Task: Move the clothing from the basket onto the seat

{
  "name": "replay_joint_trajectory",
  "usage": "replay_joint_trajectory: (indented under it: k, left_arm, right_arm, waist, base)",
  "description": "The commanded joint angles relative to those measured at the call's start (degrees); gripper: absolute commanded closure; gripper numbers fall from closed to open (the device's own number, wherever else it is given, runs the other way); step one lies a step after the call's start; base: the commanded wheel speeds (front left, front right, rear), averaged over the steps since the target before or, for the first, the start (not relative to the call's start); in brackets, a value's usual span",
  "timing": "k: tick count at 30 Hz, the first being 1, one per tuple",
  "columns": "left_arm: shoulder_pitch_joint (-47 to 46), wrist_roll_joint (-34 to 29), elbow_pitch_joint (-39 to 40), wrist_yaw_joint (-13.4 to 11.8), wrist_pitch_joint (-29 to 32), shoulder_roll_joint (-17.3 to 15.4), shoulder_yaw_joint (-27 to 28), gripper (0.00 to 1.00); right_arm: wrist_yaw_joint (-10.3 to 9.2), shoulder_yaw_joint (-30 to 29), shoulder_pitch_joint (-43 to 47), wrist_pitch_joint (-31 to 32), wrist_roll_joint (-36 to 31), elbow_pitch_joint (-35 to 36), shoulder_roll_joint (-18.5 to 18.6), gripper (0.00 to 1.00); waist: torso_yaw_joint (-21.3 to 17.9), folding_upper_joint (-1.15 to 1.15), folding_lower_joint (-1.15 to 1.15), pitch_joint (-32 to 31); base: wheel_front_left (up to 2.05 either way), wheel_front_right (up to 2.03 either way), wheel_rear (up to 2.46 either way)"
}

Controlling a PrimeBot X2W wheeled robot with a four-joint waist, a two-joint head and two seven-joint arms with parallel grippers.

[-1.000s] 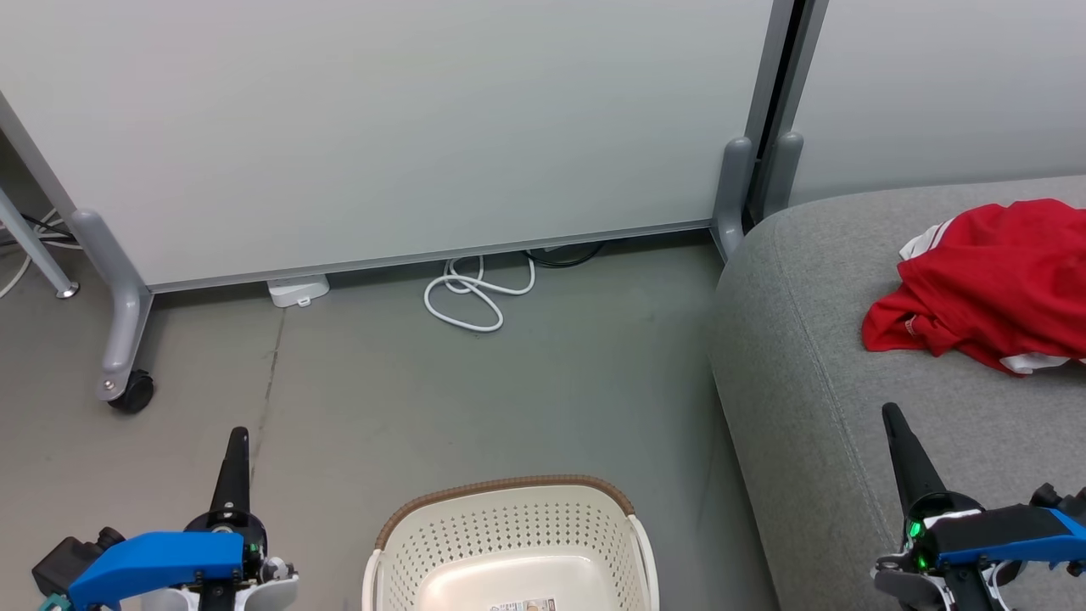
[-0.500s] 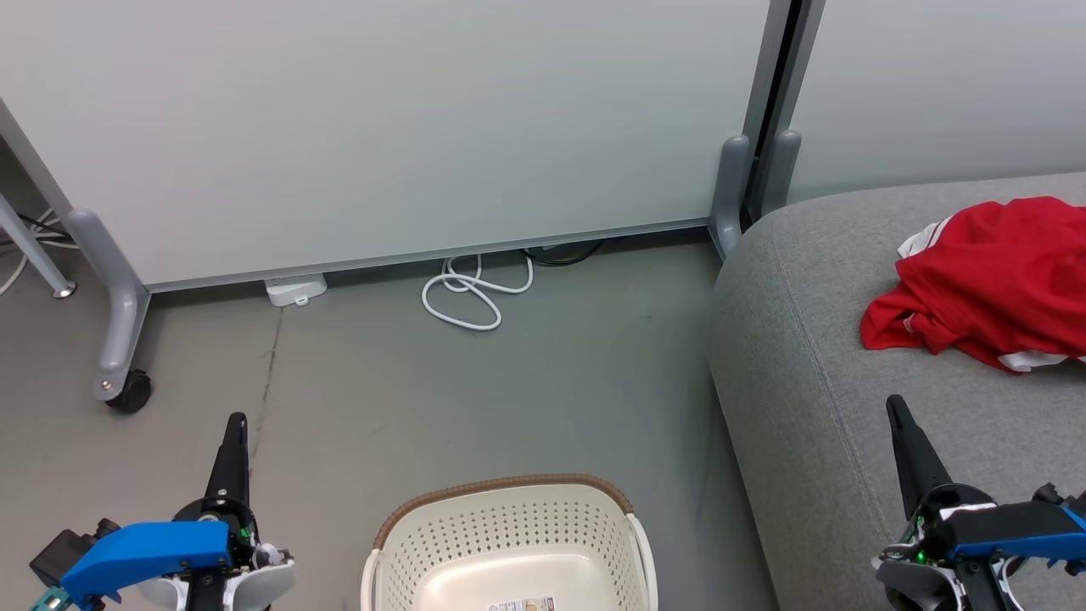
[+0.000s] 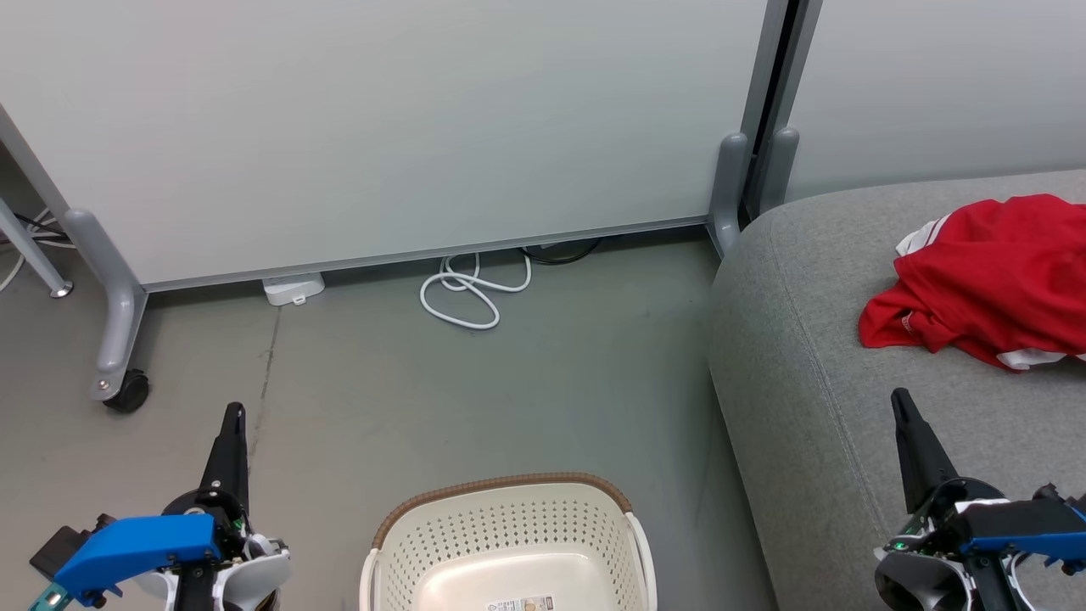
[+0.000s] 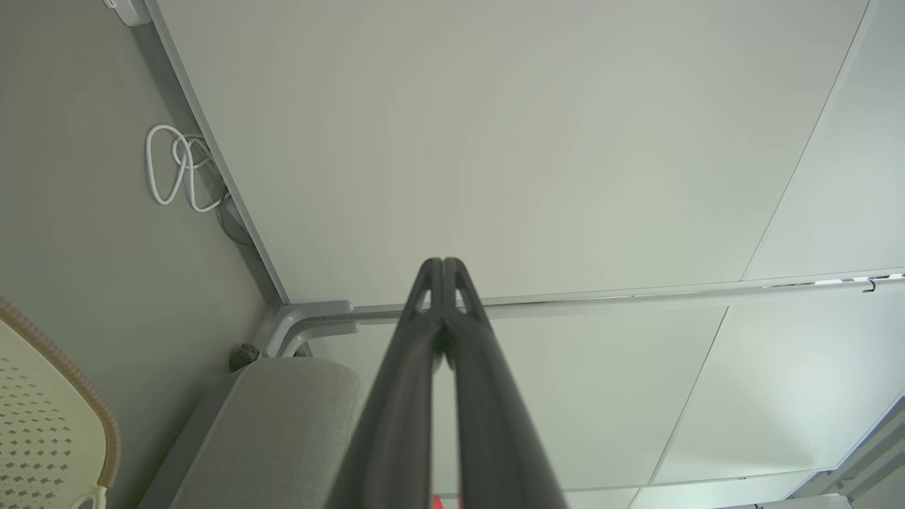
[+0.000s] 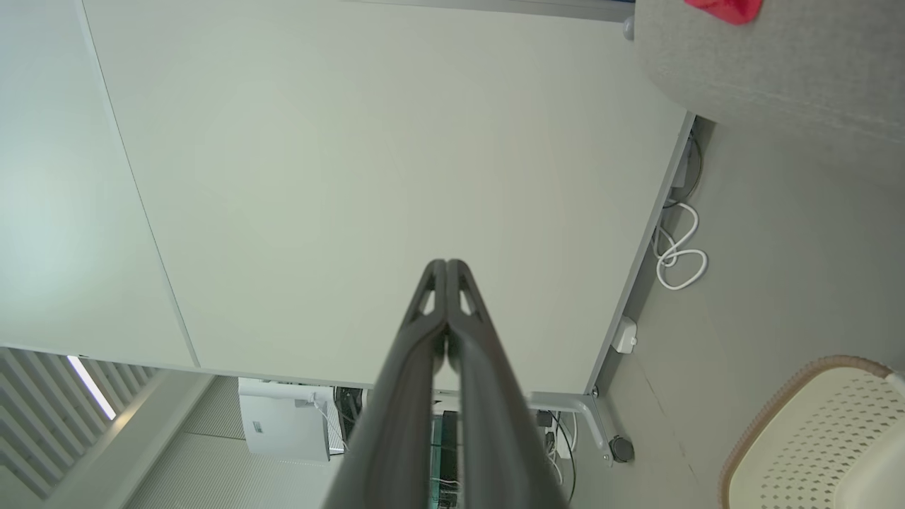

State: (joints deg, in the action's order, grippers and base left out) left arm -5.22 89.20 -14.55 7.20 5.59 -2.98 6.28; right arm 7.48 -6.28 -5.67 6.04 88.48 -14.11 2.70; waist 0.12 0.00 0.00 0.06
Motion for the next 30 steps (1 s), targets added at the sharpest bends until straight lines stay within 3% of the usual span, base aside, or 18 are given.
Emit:
replay_joint_trajectory:
  k: [1, 8, 30]
  left_arm:
    - [-1.25, 1.09, 0.41, 0.49, 0.51, 0.08, 0.14, 1.0]
    - [-1.42, 3.44, 0.65, 0.52, 1.2, 0.18, 0.41, 1.0]
    - [-1.42, 3.27, 0.61, 0.52, 1.18, 0.16, 0.38, 1.0]
  right_arm:
    - [0.02, -0.22, -0.76, 0.33, 1.46, 0.12, 0.32, 1.0]
    - [0.02, -0.37, -1.03, 0.61, 4.2, 0.07, 0.32, 1.0]
    - [0.02, -0.35, -0.92, 0.62, 3.99, 0.07, 0.31, 1.0]
  waist:
    - [-0.02, 0.0, 0.0, 0.02]
    - [-0.12, 0.0, 0.0, 0.1]
    - [-0.12, 0.0, 0.0, 0.1]
  base:
    - [0.0, 0.0, 0.0]
    - [0.0, 0.0, 0.0]
    - [0.0, 0.0, 0.0]
